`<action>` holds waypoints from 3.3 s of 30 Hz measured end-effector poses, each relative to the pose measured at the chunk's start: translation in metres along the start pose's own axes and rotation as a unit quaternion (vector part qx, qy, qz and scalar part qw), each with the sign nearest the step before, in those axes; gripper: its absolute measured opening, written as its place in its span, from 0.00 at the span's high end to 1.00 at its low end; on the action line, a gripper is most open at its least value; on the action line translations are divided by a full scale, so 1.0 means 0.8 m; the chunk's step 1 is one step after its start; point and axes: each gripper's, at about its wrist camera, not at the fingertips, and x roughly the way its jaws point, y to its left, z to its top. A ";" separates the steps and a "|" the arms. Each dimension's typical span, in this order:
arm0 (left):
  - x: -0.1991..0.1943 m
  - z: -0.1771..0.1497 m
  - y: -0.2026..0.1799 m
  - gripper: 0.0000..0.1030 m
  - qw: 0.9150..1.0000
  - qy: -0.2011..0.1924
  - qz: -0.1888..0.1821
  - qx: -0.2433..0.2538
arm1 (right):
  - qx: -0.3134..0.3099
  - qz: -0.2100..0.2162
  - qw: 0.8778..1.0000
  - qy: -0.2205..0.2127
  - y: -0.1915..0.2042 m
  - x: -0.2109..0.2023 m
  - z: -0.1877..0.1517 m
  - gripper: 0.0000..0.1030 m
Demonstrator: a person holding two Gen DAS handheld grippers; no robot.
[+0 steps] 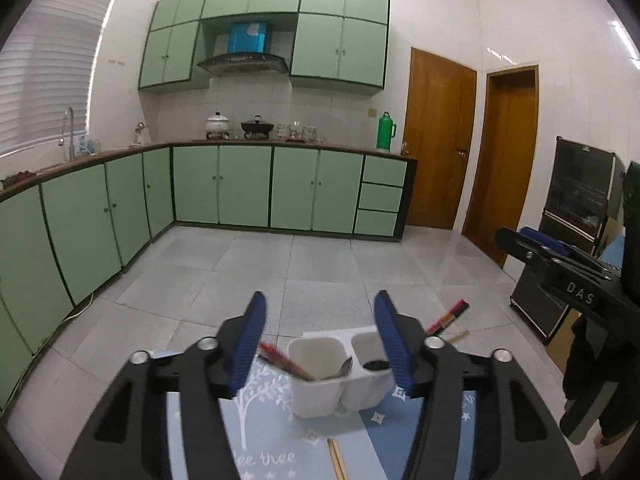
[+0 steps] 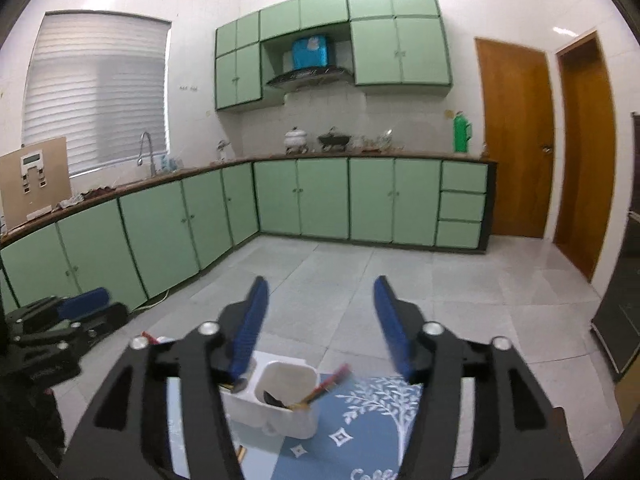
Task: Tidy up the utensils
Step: 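Open both tools to drop the red-tipped chopsticks into the holder, then move both tools back to the last two chopsticks, then grasp the red-tipped chopstick with the right tool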
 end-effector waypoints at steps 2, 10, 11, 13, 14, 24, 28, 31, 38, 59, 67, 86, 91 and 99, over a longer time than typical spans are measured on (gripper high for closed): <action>-0.018 -0.015 0.001 0.37 1.000 -0.004 0.003 -0.001 | -0.005 -0.017 1.000 -0.005 0.001 -0.019 -0.015 0.31; -0.059 -0.138 0.016 0.24 0.998 0.047 0.032 -0.024 | 0.026 -0.035 0.998 0.038 0.006 -0.082 -0.134 0.08; -0.061 -0.155 0.020 0.23 0.997 0.056 0.039 -0.026 | 0.032 -0.033 0.998 0.048 0.008 -0.084 -0.146 0.08; -0.061 -0.194 0.024 0.22 0.996 0.070 0.052 -0.028 | 0.049 -0.027 0.995 0.076 0.013 -0.087 -0.179 0.08; -0.060 -0.207 0.027 0.22 0.995 0.077 0.057 -0.031 | 0.058 -0.023 0.994 0.091 0.018 -0.087 -0.197 0.08; -0.050 -0.299 0.039 0.22 0.984 0.151 0.090 -0.037 | 0.068 0.002 0.975 0.213 0.088 -0.077 -0.317 0.08; -0.050 -0.311 0.051 0.22 0.980 0.167 0.097 -0.046 | 0.061 0.013 0.969 0.237 0.112 -0.074 -0.333 0.10; -0.052 -0.314 0.058 0.22 0.979 0.169 0.100 -0.047 | 0.055 0.019 0.966 0.252 0.123 -0.075 -0.343 0.20; -0.052 -0.314 0.066 0.22 0.977 0.179 0.104 -0.044 | 0.044 0.015 0.961 0.271 0.142 -0.073 -0.354 0.24; -0.046 -0.317 0.069 0.22 0.976 0.189 0.097 -0.057 | 0.022 -0.025 0.956 0.291 0.142 -0.064 -0.363 0.25; -0.044 -0.318 0.069 0.22 0.974 0.194 0.101 -0.054 | 0.023 -0.001 0.956 0.292 0.150 -0.064 -0.363 0.51; -0.038 -0.320 0.013 0.22 0.975 0.210 0.068 -0.036 | 0.070 -0.012 0.955 0.286 0.089 -0.077 -0.363 0.95; -0.030 -0.326 -0.022 0.22 0.974 0.221 0.051 -0.014 | 0.077 -0.025 0.954 0.287 0.057 -0.072 -0.361 0.95; -0.017 -0.332 -0.048 0.23 0.970 0.237 0.046 -0.003 | 0.081 -0.013 0.954 0.287 0.039 -0.057 -0.359 0.94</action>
